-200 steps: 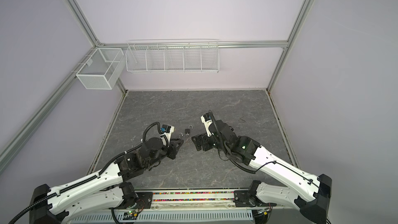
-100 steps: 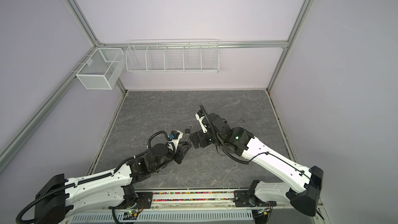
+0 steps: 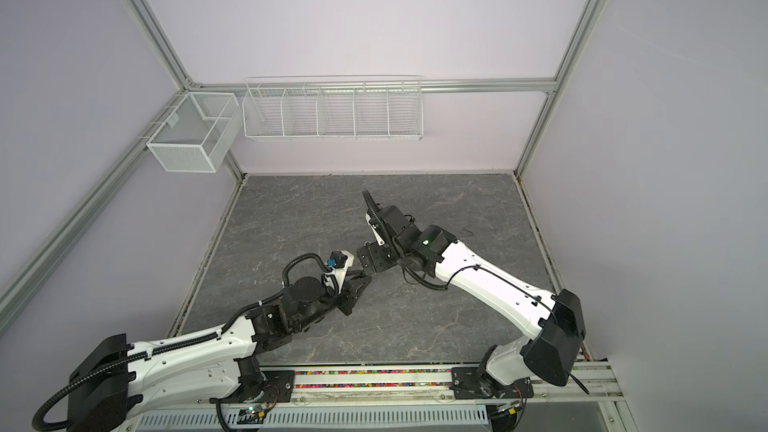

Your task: Unlock with the key

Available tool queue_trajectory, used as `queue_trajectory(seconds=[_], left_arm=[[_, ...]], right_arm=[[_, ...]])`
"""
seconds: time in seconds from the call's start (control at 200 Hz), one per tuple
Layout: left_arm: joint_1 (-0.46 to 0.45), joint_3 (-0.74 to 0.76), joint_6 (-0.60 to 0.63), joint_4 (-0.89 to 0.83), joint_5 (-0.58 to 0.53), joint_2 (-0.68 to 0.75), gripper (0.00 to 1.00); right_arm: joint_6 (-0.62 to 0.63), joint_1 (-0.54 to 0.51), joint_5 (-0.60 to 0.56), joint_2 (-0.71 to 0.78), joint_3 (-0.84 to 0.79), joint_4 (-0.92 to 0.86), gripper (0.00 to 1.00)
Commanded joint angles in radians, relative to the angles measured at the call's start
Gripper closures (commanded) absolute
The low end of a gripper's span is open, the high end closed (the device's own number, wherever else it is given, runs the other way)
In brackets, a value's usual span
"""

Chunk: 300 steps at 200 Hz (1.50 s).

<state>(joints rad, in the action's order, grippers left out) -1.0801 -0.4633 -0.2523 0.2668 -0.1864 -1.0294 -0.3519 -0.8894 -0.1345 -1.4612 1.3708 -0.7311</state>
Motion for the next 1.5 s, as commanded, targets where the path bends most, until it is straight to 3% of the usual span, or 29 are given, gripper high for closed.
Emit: queue_trajectory(seconds=[0.0, 0.7, 0.99, 1.17, 1.495], left_arm=[[-0.004, 0.021, 0.019, 0.046, -0.021, 0.024, 1.00], [-0.004, 0.034, 0.018, 0.064, -0.035, 0.041, 1.00], [-0.005, 0.031, 0.027, 0.077, -0.036, 0.041, 1.00], [-0.004, 0.032, 0.028, 0.070, -0.038, 0.041, 1.00], [-0.004, 0.032, 0.029, 0.074, -0.046, 0.055, 1.00]], right_arm=[[0.026, 0.012, -0.007, -0.015, 0.023, -0.031, 0.03], [0.069, 0.043, -0.013, -0.061, 0.059, -0.105, 0.01], [0.114, 0.067, 0.047, -0.084, 0.100, -0.154, 0.01], [0.136, 0.093, 0.143, -0.075, 0.091, -0.142, 0.01], [0.145, 0.113, 0.174, -0.024, 0.030, -0.133, 0.01]])
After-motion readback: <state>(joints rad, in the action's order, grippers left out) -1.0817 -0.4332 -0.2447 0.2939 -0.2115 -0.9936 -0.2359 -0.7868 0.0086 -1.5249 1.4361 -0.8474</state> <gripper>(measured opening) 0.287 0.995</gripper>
